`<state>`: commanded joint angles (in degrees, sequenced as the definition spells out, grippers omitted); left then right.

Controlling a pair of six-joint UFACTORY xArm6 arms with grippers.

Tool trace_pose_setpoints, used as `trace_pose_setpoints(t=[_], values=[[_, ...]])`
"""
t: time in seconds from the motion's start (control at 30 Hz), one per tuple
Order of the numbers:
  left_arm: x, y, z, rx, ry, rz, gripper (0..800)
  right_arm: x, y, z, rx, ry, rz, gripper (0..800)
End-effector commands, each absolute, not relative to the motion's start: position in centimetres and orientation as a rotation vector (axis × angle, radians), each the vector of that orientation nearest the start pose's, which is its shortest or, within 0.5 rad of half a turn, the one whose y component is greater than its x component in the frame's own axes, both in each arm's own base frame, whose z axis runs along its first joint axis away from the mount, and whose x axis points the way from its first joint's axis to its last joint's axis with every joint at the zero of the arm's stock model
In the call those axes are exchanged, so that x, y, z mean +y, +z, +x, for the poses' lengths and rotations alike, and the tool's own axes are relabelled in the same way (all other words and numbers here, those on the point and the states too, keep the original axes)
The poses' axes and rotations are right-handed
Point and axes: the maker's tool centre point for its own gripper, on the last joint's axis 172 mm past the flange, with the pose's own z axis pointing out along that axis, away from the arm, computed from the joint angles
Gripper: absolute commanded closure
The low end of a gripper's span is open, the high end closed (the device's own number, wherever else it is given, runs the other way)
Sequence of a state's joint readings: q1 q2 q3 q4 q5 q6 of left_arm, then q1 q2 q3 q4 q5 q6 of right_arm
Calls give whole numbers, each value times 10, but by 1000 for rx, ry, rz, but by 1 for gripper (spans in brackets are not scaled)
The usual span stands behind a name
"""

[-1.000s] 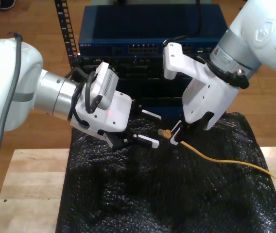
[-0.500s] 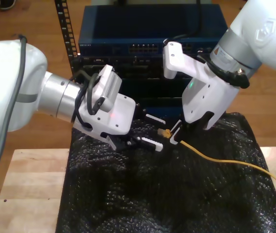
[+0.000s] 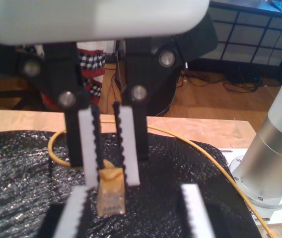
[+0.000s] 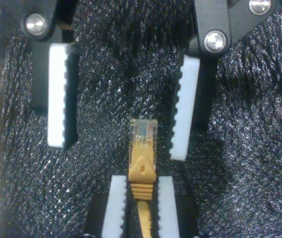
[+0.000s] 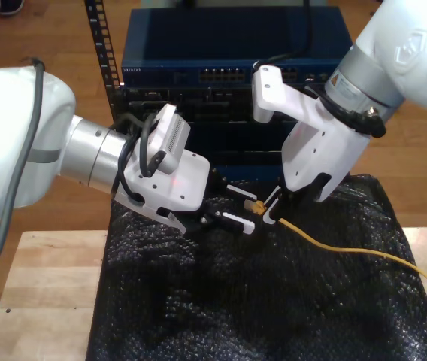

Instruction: Grab the cable and plug it in

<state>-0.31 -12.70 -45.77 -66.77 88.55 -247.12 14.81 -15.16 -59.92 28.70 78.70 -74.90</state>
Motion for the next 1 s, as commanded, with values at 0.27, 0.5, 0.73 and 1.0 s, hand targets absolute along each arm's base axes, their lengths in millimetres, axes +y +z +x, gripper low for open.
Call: trace_pose_setpoints(t=[0.27, 0.5, 0.73, 1.0], values=[[-247, 311, 337, -1436, 783, 1406, 499, 217, 299, 351, -1776, -260, -2002, 796], [-247, 310, 337, -1437, 786, 1403, 531, 217, 298, 350, -1776, -258, -2002, 796], [-247, 310, 337, -1439, 788, 1403, 599, 217, 298, 350, -1776, -258, -2002, 796], [-247, 309, 337, -1433, 785, 1407, 753, 217, 298, 350, -1776, -258, -2002, 796]])
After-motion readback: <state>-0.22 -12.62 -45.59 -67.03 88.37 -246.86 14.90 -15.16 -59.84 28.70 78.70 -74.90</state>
